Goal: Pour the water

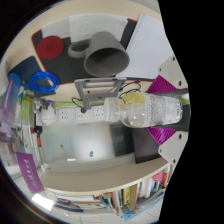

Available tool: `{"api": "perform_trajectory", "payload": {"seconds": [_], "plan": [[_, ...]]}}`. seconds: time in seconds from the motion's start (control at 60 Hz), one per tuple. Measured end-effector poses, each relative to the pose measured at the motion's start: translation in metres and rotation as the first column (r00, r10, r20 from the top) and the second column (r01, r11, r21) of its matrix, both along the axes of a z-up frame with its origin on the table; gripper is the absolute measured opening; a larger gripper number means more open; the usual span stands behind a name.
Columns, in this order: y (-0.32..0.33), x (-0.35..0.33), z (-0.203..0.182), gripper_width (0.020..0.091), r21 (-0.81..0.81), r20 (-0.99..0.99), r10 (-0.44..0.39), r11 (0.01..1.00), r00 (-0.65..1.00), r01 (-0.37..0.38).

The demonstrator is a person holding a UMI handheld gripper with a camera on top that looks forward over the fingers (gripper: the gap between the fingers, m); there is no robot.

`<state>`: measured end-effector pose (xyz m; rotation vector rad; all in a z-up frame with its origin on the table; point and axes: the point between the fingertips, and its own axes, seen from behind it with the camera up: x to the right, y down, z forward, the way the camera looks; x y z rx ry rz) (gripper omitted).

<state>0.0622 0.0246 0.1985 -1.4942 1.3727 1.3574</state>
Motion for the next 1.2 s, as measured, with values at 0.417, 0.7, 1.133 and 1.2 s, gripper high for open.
{"api": "perform_trajectory", "payload": {"seconds": [0.417, 0.7, 1.133, 1.2], "plan": [[-0.004, 0.153, 0.048, 0.0446, -0.071, 0.960, 0.078, 0.997, 0.268, -0.036], [-0.005, 0.247, -0.016, 0.0444, -0.091, 0.996, 0.092, 0.994, -0.017, 0.066], [-0.007, 0.249, -0.131, 0.0460, -0.170, 0.985, 0.168, 0.984, -0.039, -0.057], [-0.007, 0.249, -0.129, 0.0466, -0.142, 0.989, 0.140, 0.988, -0.045, -0.065]]}}
